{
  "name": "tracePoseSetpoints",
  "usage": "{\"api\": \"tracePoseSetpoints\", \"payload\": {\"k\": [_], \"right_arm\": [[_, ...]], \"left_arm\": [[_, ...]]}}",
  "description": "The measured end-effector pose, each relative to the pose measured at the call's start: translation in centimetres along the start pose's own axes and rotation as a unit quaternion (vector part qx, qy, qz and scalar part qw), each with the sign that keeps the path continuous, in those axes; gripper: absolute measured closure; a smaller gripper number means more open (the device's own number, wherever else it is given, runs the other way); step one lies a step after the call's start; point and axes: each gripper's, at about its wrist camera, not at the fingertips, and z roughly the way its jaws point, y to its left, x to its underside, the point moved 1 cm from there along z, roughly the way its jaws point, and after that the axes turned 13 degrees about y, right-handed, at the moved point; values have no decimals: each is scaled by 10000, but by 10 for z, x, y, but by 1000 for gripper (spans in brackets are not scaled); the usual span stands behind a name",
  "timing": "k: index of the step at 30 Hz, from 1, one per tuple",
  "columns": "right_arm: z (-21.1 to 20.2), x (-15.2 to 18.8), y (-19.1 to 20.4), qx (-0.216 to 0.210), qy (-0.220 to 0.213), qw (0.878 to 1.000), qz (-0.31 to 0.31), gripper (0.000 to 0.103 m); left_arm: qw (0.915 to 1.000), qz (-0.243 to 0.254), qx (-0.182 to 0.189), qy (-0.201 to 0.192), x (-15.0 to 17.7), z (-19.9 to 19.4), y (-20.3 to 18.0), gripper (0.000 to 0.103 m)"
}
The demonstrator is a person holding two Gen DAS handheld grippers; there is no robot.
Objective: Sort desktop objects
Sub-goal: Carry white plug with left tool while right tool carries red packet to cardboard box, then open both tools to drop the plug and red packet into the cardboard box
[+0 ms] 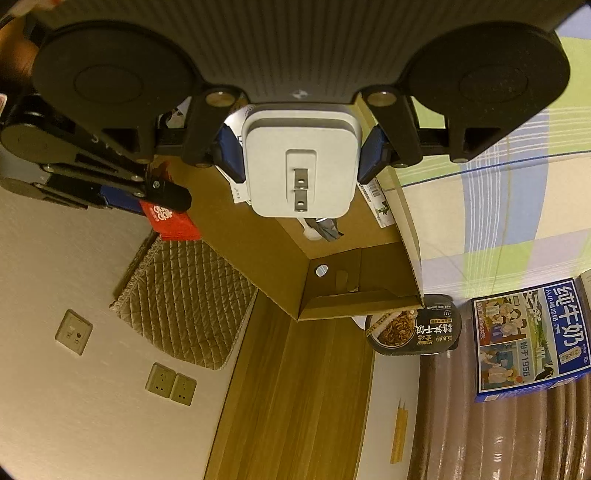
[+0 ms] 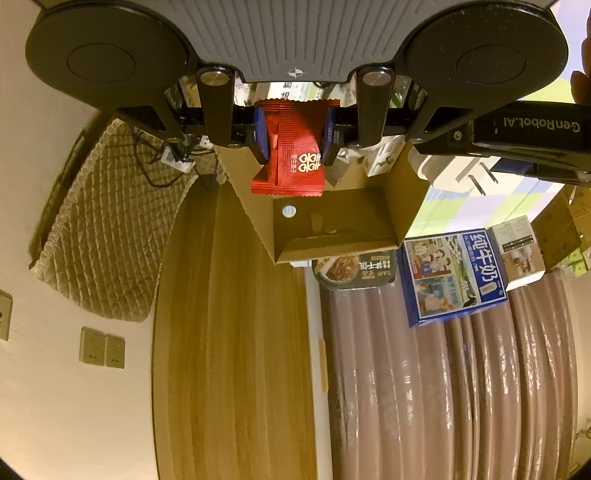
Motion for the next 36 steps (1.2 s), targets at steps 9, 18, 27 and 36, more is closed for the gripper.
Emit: {"api": "tracePoseSetpoints", "payload": {"k": [9,18,27,36], "right_arm": [[17,-16,-6,-16,29,10000,-61,76],[39,-35,-15,-97,112,9999,-39,76],[63,-48,-20,-120,209,9997,-86,76],[79,-53,-24,-139,280,9995,-79,76]], "left_arm": [[10000,-17,-3,-6,-19,14,6,43],[10000,2,-71,25,-43,33,14,43],[9999,34,-108,130,-57,54,17,43],[9996,-4,-125,250,-64,73,24,43]]}}
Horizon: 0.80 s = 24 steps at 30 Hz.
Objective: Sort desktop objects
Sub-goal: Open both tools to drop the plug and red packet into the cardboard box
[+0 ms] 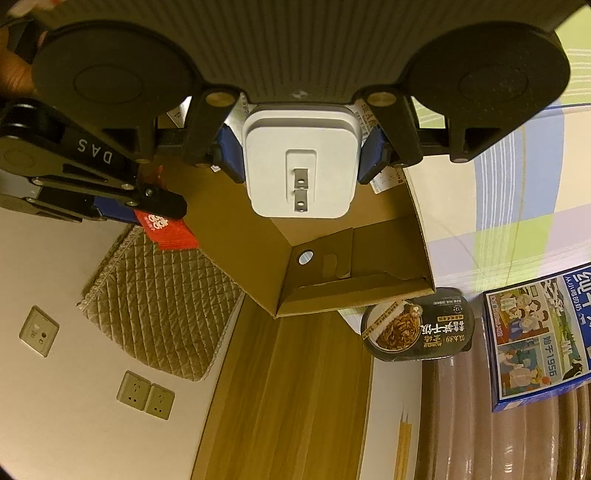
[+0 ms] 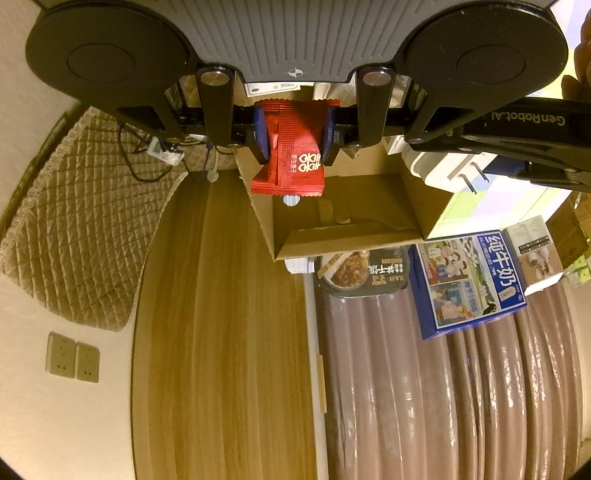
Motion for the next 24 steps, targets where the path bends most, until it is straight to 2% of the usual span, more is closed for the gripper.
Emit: {"api": "tracePoseSetpoints", "payload": {"k": [10,11,12,18,24], "right_arm": [[8,-8,-2,38,1,10000,24,76],[9,-9,-3,41,0,10000,38,76],[9,-9,-4,43,-1,10000,55,76],[10,-7,-6,29,29,10000,47,76],[12,-11,-1,-147,53,9998,90,76]], "left_arm": [[10000,-12,-37,18,-14,11,4,43],[10000,3,-38,22,-16,13,5,37],[10000,4,-26,17,-18,15,6,27],[9998,-82,-102,-174,-21,6,16,26],[9989,-273,-173,-347,-9,-15,33,26]]}}
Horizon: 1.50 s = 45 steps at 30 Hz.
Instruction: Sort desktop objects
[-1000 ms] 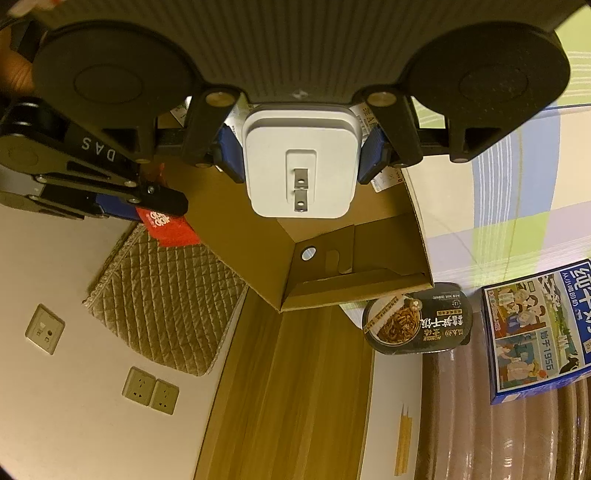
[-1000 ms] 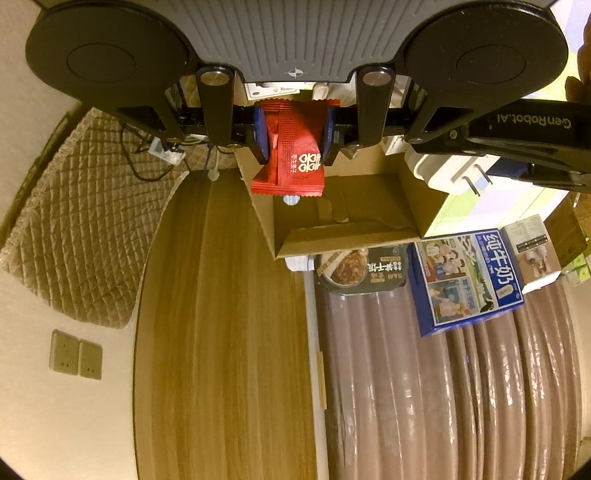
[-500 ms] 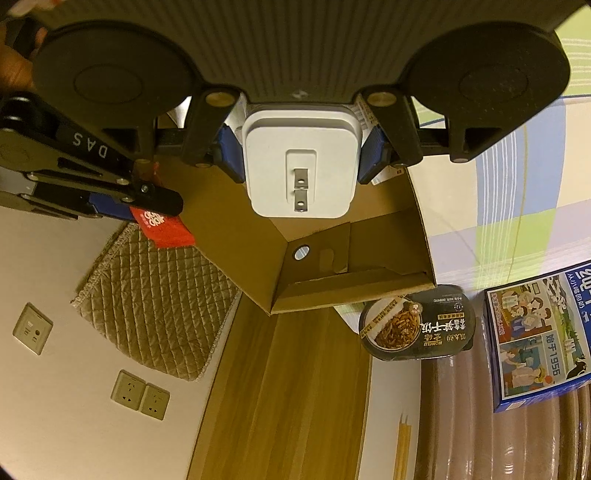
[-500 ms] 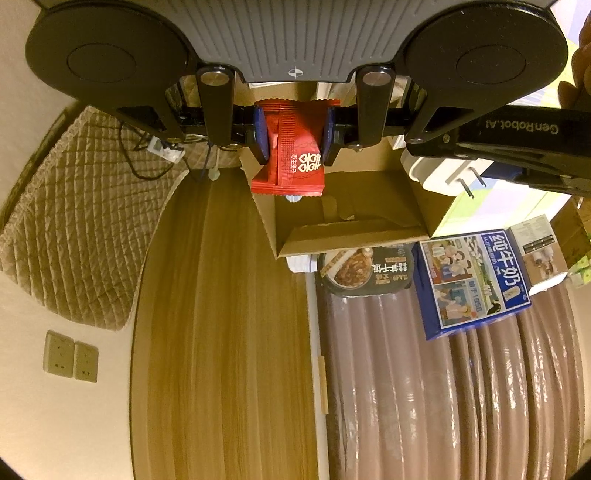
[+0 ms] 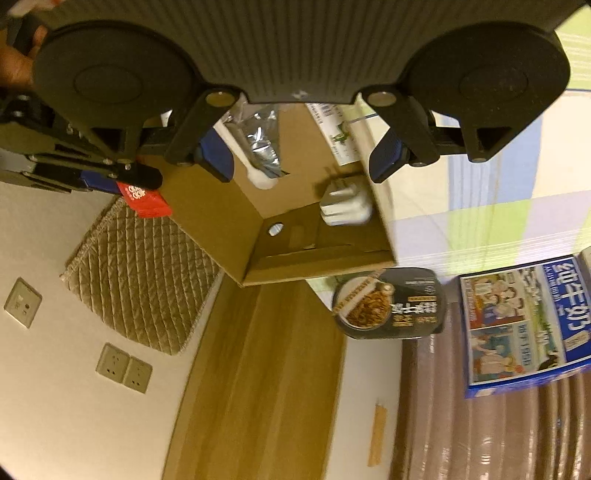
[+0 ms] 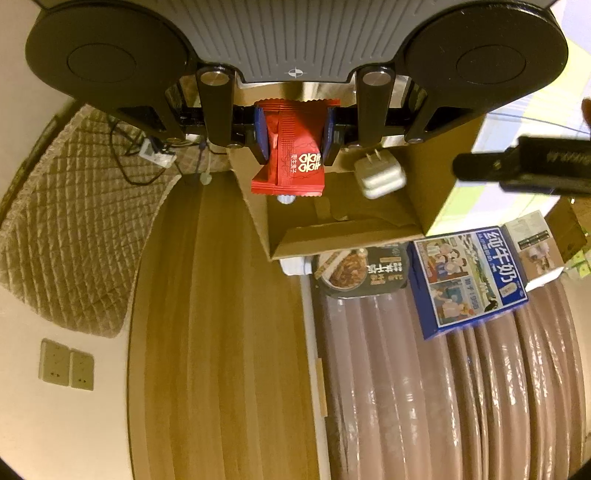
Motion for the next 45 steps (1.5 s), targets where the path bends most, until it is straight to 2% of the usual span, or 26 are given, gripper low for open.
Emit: {"api": "tracePoseSetpoints", "payload": {"k": [6,7,8,10,12,18,20,25,28,30,33,36,39,45], "right_arm": [[16,-20,9,-320,124,9994,-66,76],[20,-23,10,-404,174,9990,-86,71],[22,-26,9,-445,187,9988,-68,57],[18,-29,7,-489,53,9988,24,42],[11,-28,4,-506,-32,9987,99,41],[-19,2,-1,-571,37,9977,357,35],[-34,15,-1,-550,22,9974,459,24],[-76,45,7,-516,-27,9967,628,10],[-102,61,16,-481,-96,9968,633,2],[-117,71,23,-405,-125,9972,621,2],[-138,86,31,-216,-73,9982,552,2],[-157,101,40,-78,76,9990,432,2],[-173,114,44,3,224,9990,383,2],[-195,135,60,66,425,9990,102,2]], "left_arm": [[9997,-204,-72,-124,15,-20,13,26],[9996,-231,-72,-137,16,-22,15,25],[9995,-257,-76,-149,18,-24,17,23],[9994,-289,-98,-176,22,-29,19,21],[9993,-283,-109,-197,27,-35,20,17],[9988,-440,-62,-218,50,-51,25,11],[9986,-479,-88,-210,60,-58,24,9],[9971,-648,-225,-328,87,-81,17,1],[9967,-729,-214,-278,103,-94,10,1],[9965,-787,-169,-210,114,-103,6,1],[9961,-791,-387,-74,130,-115,-3,1],[9959,-778,-451,-43,145,-128,-9,1],[9954,-693,-664,-4,159,-139,-19,1],[9941,-762,-760,163,185,-159,-34,1]]}}
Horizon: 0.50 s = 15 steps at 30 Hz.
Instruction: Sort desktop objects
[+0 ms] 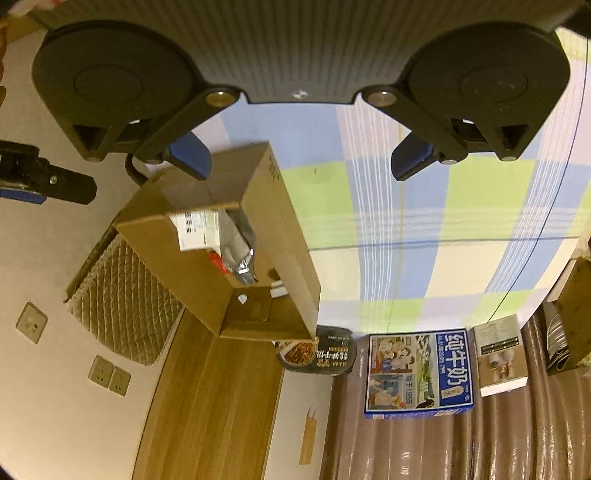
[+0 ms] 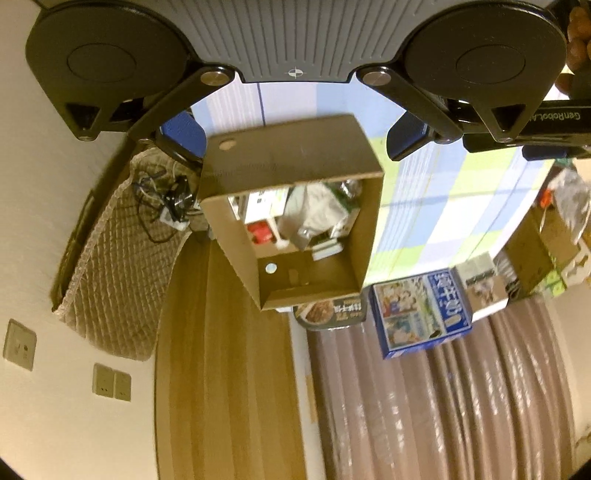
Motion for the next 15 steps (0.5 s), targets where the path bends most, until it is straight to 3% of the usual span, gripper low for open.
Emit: {"api": "tracePoseSetpoints", "payload": {"k": [12,15], "right_arm": [[-35,17,0,170,-44,9998,119,2],[-43,18,-1,12,-43,9997,233,2]], "left_arm": [[9998,-39,152,126,30,-32,-14,1],[9999,-7,83,69,33,-37,-18,1]]}}
